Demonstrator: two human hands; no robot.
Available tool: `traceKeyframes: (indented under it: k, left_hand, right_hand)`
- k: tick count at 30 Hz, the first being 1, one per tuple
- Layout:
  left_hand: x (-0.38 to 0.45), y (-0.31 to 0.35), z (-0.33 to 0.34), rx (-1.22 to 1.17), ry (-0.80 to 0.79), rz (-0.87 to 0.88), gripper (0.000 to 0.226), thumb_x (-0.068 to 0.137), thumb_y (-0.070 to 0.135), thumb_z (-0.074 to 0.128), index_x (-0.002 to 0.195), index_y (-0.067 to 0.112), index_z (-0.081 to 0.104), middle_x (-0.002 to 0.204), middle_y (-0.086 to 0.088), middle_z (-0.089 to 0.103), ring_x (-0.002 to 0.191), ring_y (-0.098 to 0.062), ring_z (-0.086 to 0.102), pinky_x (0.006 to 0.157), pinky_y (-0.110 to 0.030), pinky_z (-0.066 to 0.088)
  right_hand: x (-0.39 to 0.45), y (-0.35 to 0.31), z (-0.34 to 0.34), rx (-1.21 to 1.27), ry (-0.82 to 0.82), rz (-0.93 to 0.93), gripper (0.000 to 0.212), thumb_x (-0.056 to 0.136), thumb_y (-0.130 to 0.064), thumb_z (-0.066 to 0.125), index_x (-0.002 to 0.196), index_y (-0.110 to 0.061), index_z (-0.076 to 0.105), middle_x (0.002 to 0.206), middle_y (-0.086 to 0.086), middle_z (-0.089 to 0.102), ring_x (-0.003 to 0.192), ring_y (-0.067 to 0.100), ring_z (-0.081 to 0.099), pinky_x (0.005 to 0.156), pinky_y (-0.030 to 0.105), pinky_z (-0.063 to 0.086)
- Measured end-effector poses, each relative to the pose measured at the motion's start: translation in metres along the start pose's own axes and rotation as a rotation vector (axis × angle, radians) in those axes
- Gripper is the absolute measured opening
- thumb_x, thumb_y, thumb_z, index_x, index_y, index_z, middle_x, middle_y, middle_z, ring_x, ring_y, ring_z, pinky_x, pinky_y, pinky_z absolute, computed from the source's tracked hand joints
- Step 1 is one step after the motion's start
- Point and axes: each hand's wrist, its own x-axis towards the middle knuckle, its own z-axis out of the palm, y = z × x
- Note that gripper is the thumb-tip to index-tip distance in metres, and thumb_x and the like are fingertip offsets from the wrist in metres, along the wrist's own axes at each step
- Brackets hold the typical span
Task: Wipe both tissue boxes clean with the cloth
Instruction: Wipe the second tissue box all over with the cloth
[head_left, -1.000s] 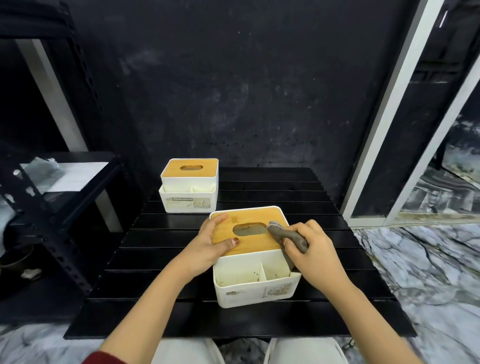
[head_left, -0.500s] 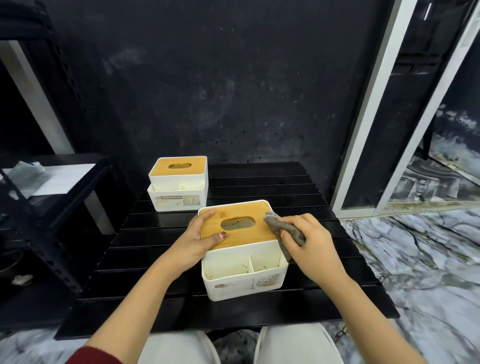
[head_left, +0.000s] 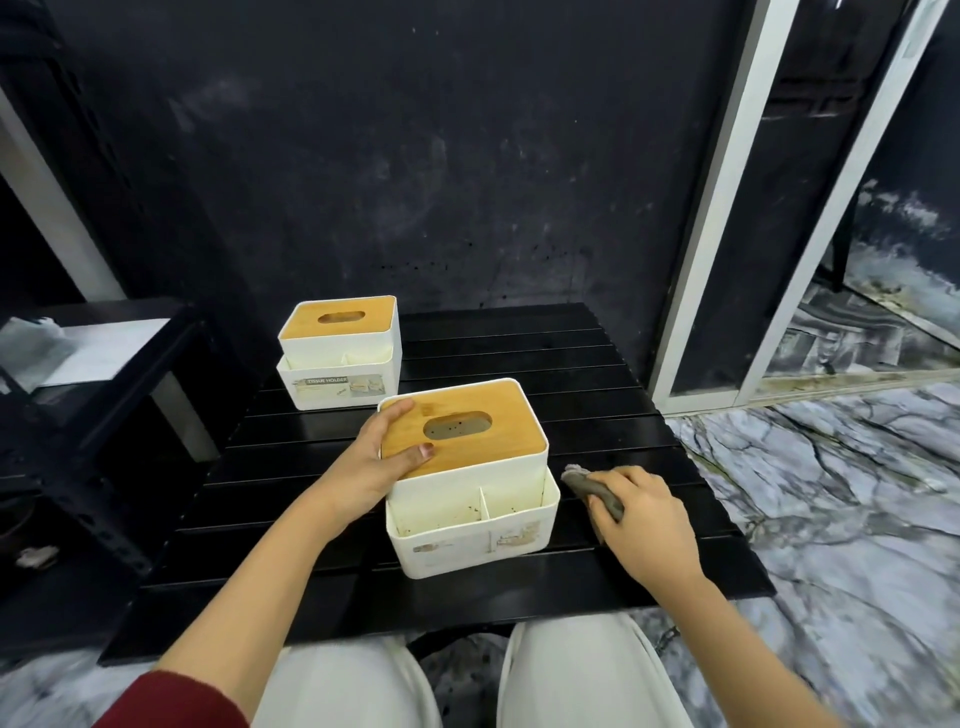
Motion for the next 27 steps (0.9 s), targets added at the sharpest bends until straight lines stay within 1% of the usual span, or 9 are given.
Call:
traceKeyframes:
  k: [6,11,13,15,17,19,21,24,27]
  left_hand:
    - [0.0,0.0,0.001,-0.015,0.0,0.01,0.06,0.087,0.029,0.063,0.138,0.039,0.033,0.143,0.005,0.032,0.121,-0.014,0.043,0.095,-0.027,0.041]
    - [-0.003,0.002,0.001,0.025,0.0,0.025,0.061,0.087,0.031,0.062,0.14,0.038,0.033,0.146,0.006,0.03,0.123,-0.011,0.04,0.1,-0.028,0.038]
    - [-0.006,0.003,0.004,0.092,0.07,0.051,0.058,0.089,0.032,0.06,0.141,0.034,0.034,0.149,0.006,0.025,0.125,-0.009,0.034,0.102,-0.026,0.032]
    - [-0.01,0.002,0.008,0.188,0.226,0.098,0.056,0.09,0.038,0.055,0.142,0.03,0.035,0.154,0.004,0.02,0.135,-0.012,0.027,0.108,-0.028,0.025]
    - [-0.022,-0.001,0.012,0.255,0.355,0.171,0.056,0.09,0.043,0.05,0.142,0.028,0.037,0.154,0.003,0.021,0.138,-0.011,0.025,0.106,-0.024,0.025]
    - [-0.039,-0.007,0.017,0.266,0.372,0.249,0.059,0.084,0.05,0.047,0.139,0.03,0.041,0.147,0.007,0.029,0.128,-0.002,0.031,0.097,-0.008,0.026]
    - [-0.056,-0.015,0.019,0.279,0.319,0.288,0.064,0.076,0.055,0.049,0.137,0.037,0.041,0.141,0.015,0.032,0.123,0.003,0.034,0.087,0.0,0.027]
    - [-0.069,-0.026,0.018,0.357,0.247,0.301,0.068,0.072,0.055,0.06,0.135,0.046,0.035,0.14,0.026,0.025,0.125,0.005,0.032,0.092,-0.008,0.027]
    - [-0.07,-0.03,0.013,0.372,0.22,0.29,0.069,0.076,0.042,0.07,0.134,0.047,0.034,0.132,0.043,0.019,0.123,0.008,0.03,0.09,0.0,0.025]
  right_hand:
    - [0.001,0.002,0.002,-0.026,0.012,0.014,0.024,0.084,-0.026,0.061,0.107,-0.03,0.064,0.103,-0.003,0.062,0.097,0.023,0.055,0.076,0.035,0.041]
    - [0.005,-0.001,-0.007,-0.082,-0.155,0.078,0.03,0.089,-0.039,0.051,0.119,-0.037,0.053,0.119,-0.009,0.053,0.114,0.016,0.044,0.094,0.036,0.033]
    - [0.007,-0.006,-0.013,-0.115,-0.197,0.085,0.037,0.088,-0.044,0.051,0.125,-0.04,0.048,0.129,-0.011,0.047,0.123,0.014,0.037,0.103,0.039,0.026]
    - [0.008,-0.015,-0.02,-0.039,-0.118,0.041,0.044,0.087,-0.044,0.054,0.13,-0.04,0.044,0.136,-0.013,0.04,0.128,0.01,0.034,0.107,0.04,0.022]
    - [0.01,-0.028,-0.03,0.22,-0.059,-0.046,0.048,0.084,-0.039,0.061,0.129,-0.042,0.045,0.135,-0.016,0.041,0.121,-0.001,0.04,0.106,0.032,0.029]
    - [0.011,-0.04,-0.038,0.471,-0.168,-0.125,0.053,0.081,-0.032,0.067,0.127,-0.047,0.044,0.129,-0.021,0.044,0.115,-0.008,0.043,0.097,0.013,0.034]
    - [0.011,-0.048,-0.042,0.505,-0.317,-0.17,0.059,0.079,-0.033,0.069,0.125,-0.053,0.038,0.125,-0.025,0.046,0.117,-0.007,0.042,0.09,0.003,0.032]
    - [0.011,-0.049,-0.04,0.442,-0.391,-0.196,0.065,0.077,-0.035,0.071,0.123,-0.058,0.032,0.122,-0.032,0.042,0.115,-0.007,0.04,0.099,0.014,0.032]
    - [0.009,-0.047,-0.038,0.45,-0.383,-0.186,0.068,0.076,-0.032,0.072,0.12,-0.063,0.029,0.12,-0.036,0.04,0.113,-0.009,0.039,0.103,0.022,0.033]
